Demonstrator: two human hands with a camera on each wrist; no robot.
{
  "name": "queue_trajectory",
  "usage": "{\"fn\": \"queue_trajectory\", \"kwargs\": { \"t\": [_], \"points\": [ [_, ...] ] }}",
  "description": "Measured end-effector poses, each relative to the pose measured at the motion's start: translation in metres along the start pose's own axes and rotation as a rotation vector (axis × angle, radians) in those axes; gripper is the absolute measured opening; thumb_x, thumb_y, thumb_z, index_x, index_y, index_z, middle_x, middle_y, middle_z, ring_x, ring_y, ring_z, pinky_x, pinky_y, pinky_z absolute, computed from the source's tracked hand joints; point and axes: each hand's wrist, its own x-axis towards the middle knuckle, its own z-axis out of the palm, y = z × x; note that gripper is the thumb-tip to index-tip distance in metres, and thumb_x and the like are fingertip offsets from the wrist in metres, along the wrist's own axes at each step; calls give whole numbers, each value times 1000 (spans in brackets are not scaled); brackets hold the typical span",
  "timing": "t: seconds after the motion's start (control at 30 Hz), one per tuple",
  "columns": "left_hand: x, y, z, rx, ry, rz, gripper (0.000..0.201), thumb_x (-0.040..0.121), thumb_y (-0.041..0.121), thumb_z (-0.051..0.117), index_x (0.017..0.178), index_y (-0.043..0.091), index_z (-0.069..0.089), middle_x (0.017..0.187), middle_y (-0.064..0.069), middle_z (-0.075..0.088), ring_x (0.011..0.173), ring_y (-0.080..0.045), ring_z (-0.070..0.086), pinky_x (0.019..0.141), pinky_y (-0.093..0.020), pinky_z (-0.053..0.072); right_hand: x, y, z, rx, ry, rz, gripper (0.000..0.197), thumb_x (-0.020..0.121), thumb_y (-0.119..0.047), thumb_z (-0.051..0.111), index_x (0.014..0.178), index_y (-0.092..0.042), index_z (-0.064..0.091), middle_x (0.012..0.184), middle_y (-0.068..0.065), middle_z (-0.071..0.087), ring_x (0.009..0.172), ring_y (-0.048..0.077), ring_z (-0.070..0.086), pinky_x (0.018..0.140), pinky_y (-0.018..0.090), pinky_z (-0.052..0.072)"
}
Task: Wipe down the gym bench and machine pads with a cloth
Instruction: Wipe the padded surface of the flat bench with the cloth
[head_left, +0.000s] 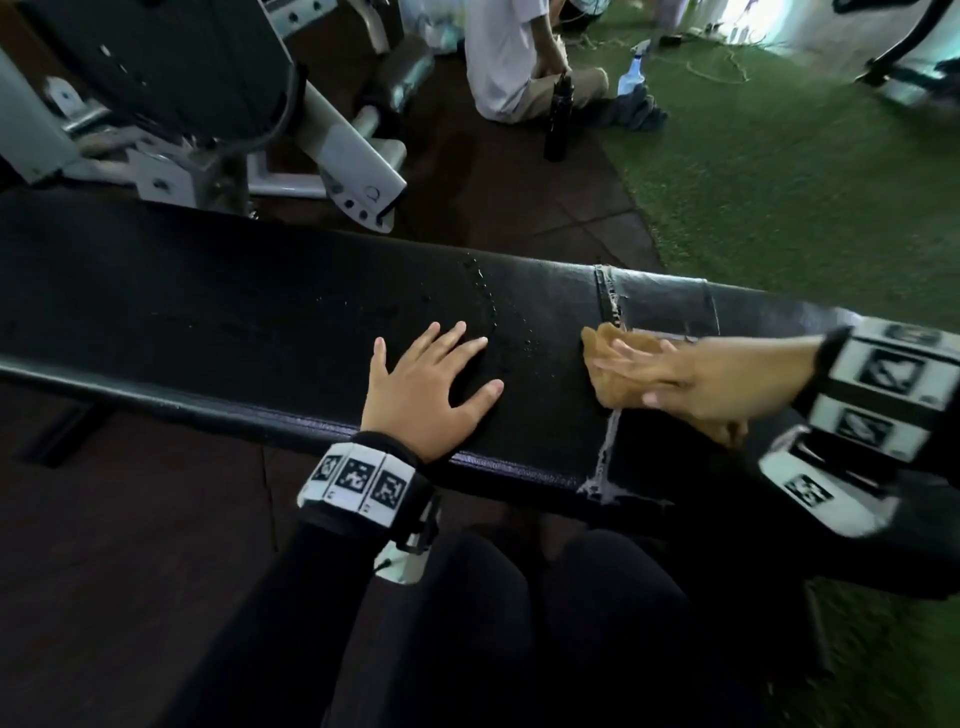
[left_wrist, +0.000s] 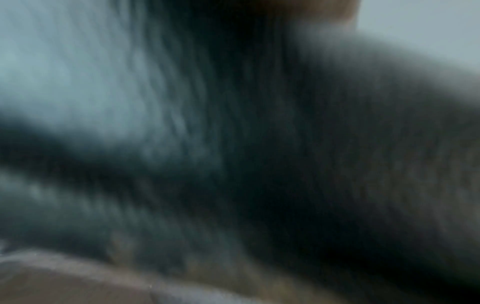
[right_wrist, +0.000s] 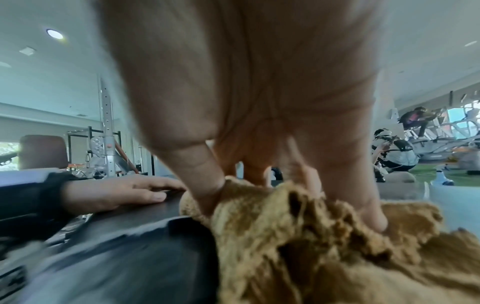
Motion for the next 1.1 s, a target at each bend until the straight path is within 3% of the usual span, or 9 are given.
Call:
{"fn": "queue_trajectory", "kwargs": {
  "t": [0.07,0.2,0.3,0.47,0.57,0.7,0.83,0.97,1.1],
  "points": [
    [-2,-8,-4,-25,-10,28,61,84,70,30,140,47,33,154,22,22,143,2,8,117,-46,-4,-20,2,18,90,-11,-67,61,101,-25,35,146,-44,-2,155,-14,-14,144,14,-11,118,36,-6],
    [-13,-38,-13,60,25,-24,65,77,81,17,136,58,28,152,26,21,143,2,10,114,-53,-2,-38,2,35,115,-31,-15,61,101,-32,32,144,-49,-7,154,-16,-19,144,18,-15,120,41,-1],
    [-19,-46,-11,122,49,-53,63,79,81,10,138,60,20,154,24,18,144,-1,8,114,-56,-2,-26,-9,29,86,-41,33,61,102,-26,29,148,-34,-11,155,-6,-20,141,11,-20,118,37,-9],
    [-17,-45,-5,120,92,-67,57,83,76,11,137,60,19,153,23,22,144,-3,11,115,-54,1,15,-38,2,35,6,120,58,103,-23,25,149,-24,-11,157,5,-17,145,20,-10,117,40,-5],
    [-19,-45,-4,103,110,-64,52,86,69,12,136,60,23,152,23,25,144,-4,13,115,-54,2,36,-66,-9,7,85,93,54,103,-21,28,150,-17,1,158,8,-10,146,27,-2,117,42,1],
    [-20,-46,-5,102,104,-60,51,87,64,12,137,59,24,153,22,24,144,-5,13,116,-53,2,42,-105,-3,-36,11,-50,58,103,-25,29,150,-33,-5,156,-2,-19,144,29,-12,116,49,-6],
    [-20,-46,-4,97,110,-60,53,87,63,12,138,58,24,153,22,23,144,-5,13,116,-52,2,9,-116,31,-85,-30,-193,60,102,-27,29,144,-50,-7,146,-24,-30,142,32,-18,108,66,5],
    [-21,-46,-4,93,115,-60,52,88,63,13,138,57,25,153,21,23,144,-6,13,116,-51,1,-29,-79,68,-154,67,-199,66,101,-27,30,132,-62,-16,140,-33,-37,142,19,-23,116,56,8],
    [-21,-44,-4,99,118,-65,50,90,61,17,139,56,26,154,21,23,145,-6,12,116,-50,0,-43,-45,66,-84,128,-194,69,101,-24,31,130,-59,-21,146,-27,-30,137,3,-31,116,30,-15]
  ]
}}
